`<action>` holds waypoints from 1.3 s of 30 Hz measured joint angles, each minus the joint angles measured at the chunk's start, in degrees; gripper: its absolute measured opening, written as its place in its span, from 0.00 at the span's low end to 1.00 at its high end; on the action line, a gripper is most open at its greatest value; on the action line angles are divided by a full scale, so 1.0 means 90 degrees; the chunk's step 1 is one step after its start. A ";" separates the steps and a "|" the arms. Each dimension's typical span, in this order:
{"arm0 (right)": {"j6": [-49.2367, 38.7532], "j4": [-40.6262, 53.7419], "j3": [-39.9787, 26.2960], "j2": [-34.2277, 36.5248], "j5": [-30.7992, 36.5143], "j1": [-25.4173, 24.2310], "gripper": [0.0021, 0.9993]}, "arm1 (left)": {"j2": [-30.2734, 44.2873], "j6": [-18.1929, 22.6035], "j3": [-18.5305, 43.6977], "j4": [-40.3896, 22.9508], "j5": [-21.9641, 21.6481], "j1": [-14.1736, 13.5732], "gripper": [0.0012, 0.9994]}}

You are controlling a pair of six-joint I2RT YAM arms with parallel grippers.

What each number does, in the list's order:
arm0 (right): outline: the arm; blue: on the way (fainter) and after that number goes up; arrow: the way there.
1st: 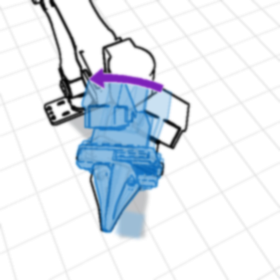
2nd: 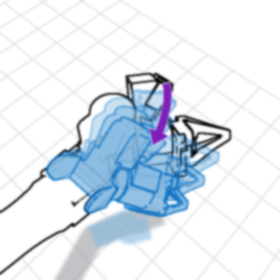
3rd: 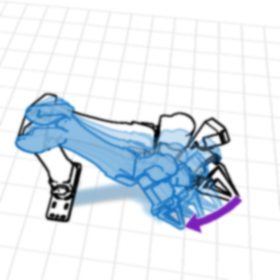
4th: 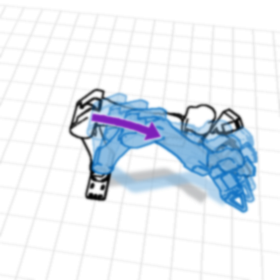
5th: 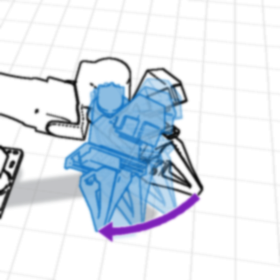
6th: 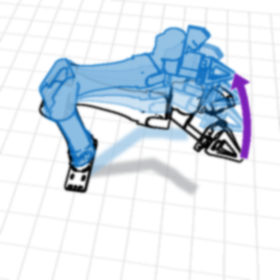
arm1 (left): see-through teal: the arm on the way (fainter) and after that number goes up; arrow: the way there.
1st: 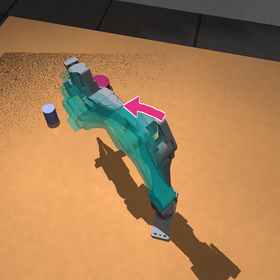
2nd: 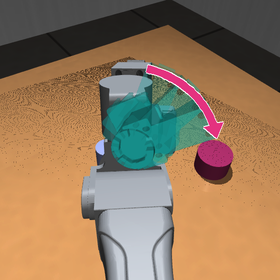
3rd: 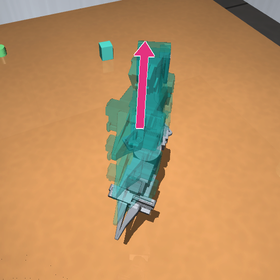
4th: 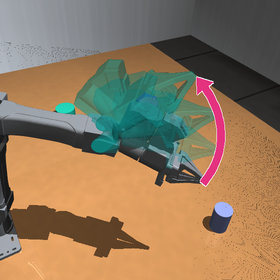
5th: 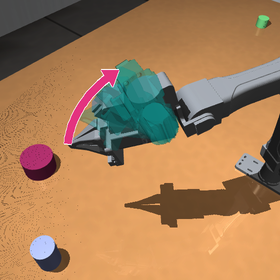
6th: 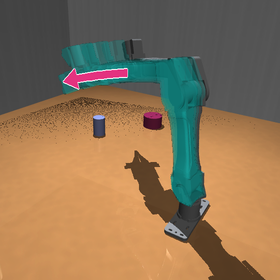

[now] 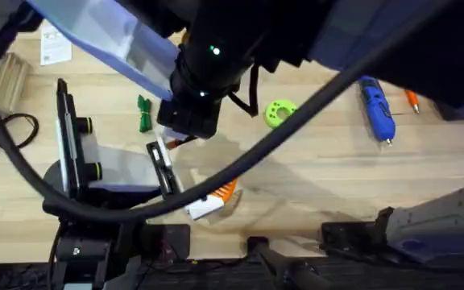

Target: Pick up the gripper from the table and insert it into the empty holder that is missing its gripper. Then pick up a screw, insert it into the mounting hole, and use the screwdriver to tighten it. Finally, clean up the table by picking up the vegetable and placing it into the bucket.

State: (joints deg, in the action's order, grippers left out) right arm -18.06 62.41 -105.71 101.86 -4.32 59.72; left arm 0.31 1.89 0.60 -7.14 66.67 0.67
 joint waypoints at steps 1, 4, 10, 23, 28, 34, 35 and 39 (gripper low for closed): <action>0.0000 0.0000 0.0000 0.0000 0.0000 0.0000 0.00 | 0.0001 0.0000 0.0000 0.0000 0.0000 0.0000 0.99; 0.0000 -0.0001 0.0000 0.0009 0.0000 0.0000 0.00 | 0.0000 0.0000 0.0000 0.0000 0.0000 0.0000 0.99; 0.0000 -0.0037 0.0000 0.0147 -0.0002 0.0000 0.00 | -0.0001 -0.0032 0.0000 -0.0002 0.0000 0.0000 0.99; 0.0000 -0.0129 -0.0024 0.0314 -0.0007 0.0010 0.00 | 0.0001 -0.0102 0.0000 -0.0005 -0.0002 0.0000 0.99; -0.0002 -0.0131 -0.0027 0.0321 -0.0007 0.0012 0.00 | 0.0001 -0.0119 0.0000 -0.0005 -0.0002 0.0000 0.99; -0.0002 -0.0131 -0.0029 0.0321 -0.0007 0.0012 0.00 | 0.0001 -0.0119 0.0000 -0.0005 -0.0002 0.0000 0.99; -0.0002 -0.0131 -0.0029 0.0321 -0.0009 0.0012 0.01 | 0.0001 -0.0119 0.0000 -0.0005 -0.0002 0.0000 0.99; -0.0022 -0.0166 -0.0029 0.0321 0.0088 0.0000 0.47 | 0.0001 -0.0117 0.0000 -0.0016 0.0066 -0.0001 0.99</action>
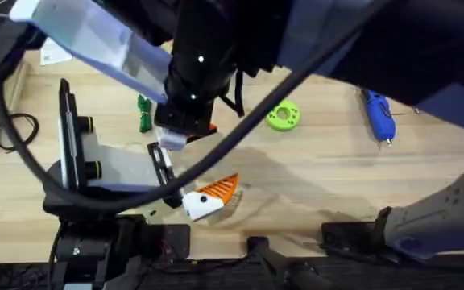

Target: Pick up the gripper from the table and insert it into the empty holder that is missing its gripper. Then pick up a screw, insert it into the mounting hole, and use the screwdriver to tighten it. Finally, clean up the table by picking up the vegetable and placing it into the bucket.

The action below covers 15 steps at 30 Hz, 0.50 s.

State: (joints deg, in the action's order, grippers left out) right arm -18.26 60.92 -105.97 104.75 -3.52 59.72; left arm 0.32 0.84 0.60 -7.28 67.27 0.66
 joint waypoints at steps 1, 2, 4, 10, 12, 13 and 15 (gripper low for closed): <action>0.0002 -0.0006 -0.0005 0.0000 0.0018 -0.0024 0.61 | 0.0000 -0.0005 0.0000 -0.0003 0.0019 0.0001 0.99; 0.0001 -0.0006 -0.0014 0.0000 0.0037 -0.0040 0.75 | 0.0000 -0.0012 0.0000 -0.0003 0.0027 0.0001 0.99; 0.0021 0.0040 -0.0034 0.0000 0.0052 -0.0048 0.90 | 0.0000 0.0000 0.0000 -0.0003 0.0026 0.0001 0.99; 0.0459 0.0091 -0.0034 -0.0002 0.0036 -0.0168 0.91 | 0.0000 0.0005 0.0000 -0.0002 0.0029 0.0001 0.99; 0.0667 0.0086 -0.0034 -0.0010 -0.0004 -0.0296 0.91 | 0.0000 0.0010 0.0000 -0.0003 0.0029 0.0001 0.99; 0.0757 0.0086 -0.0034 -0.0016 -0.0013 -0.0376 0.91 | 0.0000 0.0011 0.0000 -0.0002 0.0029 0.0001 0.99; 0.0927 0.0054 -0.0024 -0.0074 -0.0045 -0.0577 0.91 | -0.0002 0.0022 0.0000 -0.0003 0.0029 0.0001 0.99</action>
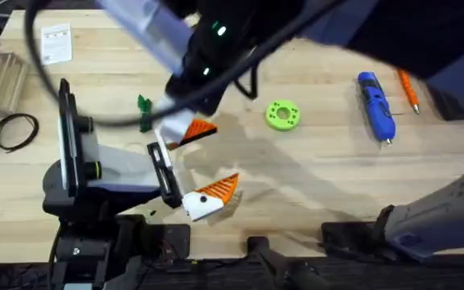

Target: Pick up the gripper from the table and insert it into the empty holder that is missing its gripper. Then pick up a screw, insert it into the mounting hole, and use the screwdriver to tighten it. Finally, clean up the table by picking up the vegetable and placing it into the bucket.

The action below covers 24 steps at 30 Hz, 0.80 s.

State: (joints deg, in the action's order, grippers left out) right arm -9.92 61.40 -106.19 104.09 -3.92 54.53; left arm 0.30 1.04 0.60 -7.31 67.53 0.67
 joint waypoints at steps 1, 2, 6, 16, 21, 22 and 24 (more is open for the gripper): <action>0.0082 -0.0074 0.0045 -0.0068 -0.0002 -0.0104 0.91 | 0.0002 0.0002 0.0000 0.0000 0.0000 0.0000 0.99; 0.0158 -0.0207 0.0141 -0.0175 -0.0001 -0.0208 0.91 | 0.0002 0.0002 0.0000 0.0000 0.0000 0.0000 0.99; 0.0579 -0.0961 0.1281 -0.1284 -0.0005 -0.0768 0.91 | 0.0002 0.0002 0.0000 0.0001 0.0000 0.0000 0.99; 0.1160 -0.0545 0.2367 -0.2987 -0.0023 -0.2319 0.91 | 0.0002 0.0002 0.0000 0.0000 0.0000 0.0000 0.99; 0.1295 -0.0383 0.2694 -0.3445 -0.0024 -0.3256 0.91 | 0.0002 0.0002 0.0000 0.0000 0.0000 0.0000 0.99; 0.1299 -0.0373 0.2809 -0.3531 -0.0024 -0.3442 0.92 | 0.0002 0.0002 0.0000 0.0000 0.0000 0.0000 0.99; 0.1322 -0.0351 0.3042 -0.3680 -0.0024 -0.3808 0.92 | 0.0002 0.0002 0.0000 0.0000 0.0000 0.0000 0.99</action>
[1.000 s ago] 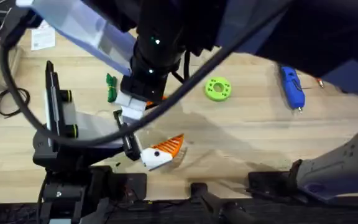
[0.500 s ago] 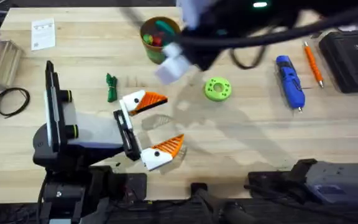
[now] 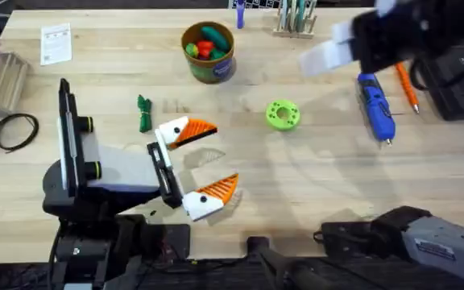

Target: Pick up the gripper from the table and insert it into the empty holder that is missing its gripper. Then pick up a screw, insert it into the mounting hole, and use the screwdriver to tighten it. Finally, clean up the table by picking up the vegetable and placing it into the bucket.

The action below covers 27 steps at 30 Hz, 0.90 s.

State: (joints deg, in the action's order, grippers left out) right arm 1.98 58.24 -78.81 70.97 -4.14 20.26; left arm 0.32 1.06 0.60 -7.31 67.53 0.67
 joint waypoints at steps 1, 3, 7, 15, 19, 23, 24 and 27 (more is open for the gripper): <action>0.0016 0.0005 0.0125 -0.0067 0.0000 -0.0179 0.92 | 0.0000 0.0001 0.0000 0.0000 0.0000 0.0000 0.99; 0.0031 0.0021 0.0354 -0.0165 0.0000 -0.0531 0.92 | -0.0002 0.0000 0.0000 0.0000 0.0000 0.0000 0.99; 0.0166 0.0024 0.0589 -0.0195 0.0000 -0.1188 0.92 | 0.0000 0.0000 0.0000 0.0002 0.0000 0.0000 0.99; 0.0355 -0.0232 0.0758 -0.0205 0.0002 -0.1870 0.92 | -0.0001 0.0000 0.0000 0.0000 0.0000 0.0000 0.99; 0.0431 -0.0554 0.1111 -0.0207 0.0002 -0.2047 0.92 | 0.0000 0.0000 0.0000 0.0002 0.0000 0.0000 0.99; 0.0498 -0.0719 0.1464 -0.0207 0.0000 -0.2198 0.92 | 0.0000 0.0000 0.0000 0.0000 0.0000 0.0000 0.99; 0.0499 -0.0733 0.1509 -0.0207 0.0002 -0.2243 0.92 | 0.0000 0.0000 0.0000 0.0000 0.0000 0.0000 0.99; 0.0508 -0.0771 0.1544 -0.0206 0.0002 -0.2420 0.92 | 0.0000 -0.0001 0.0000 0.0000 0.0002 0.0000 0.78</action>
State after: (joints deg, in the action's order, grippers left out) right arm 6.55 51.30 -64.92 69.11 -4.12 -1.52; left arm 0.32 1.05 0.60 -7.31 67.55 0.67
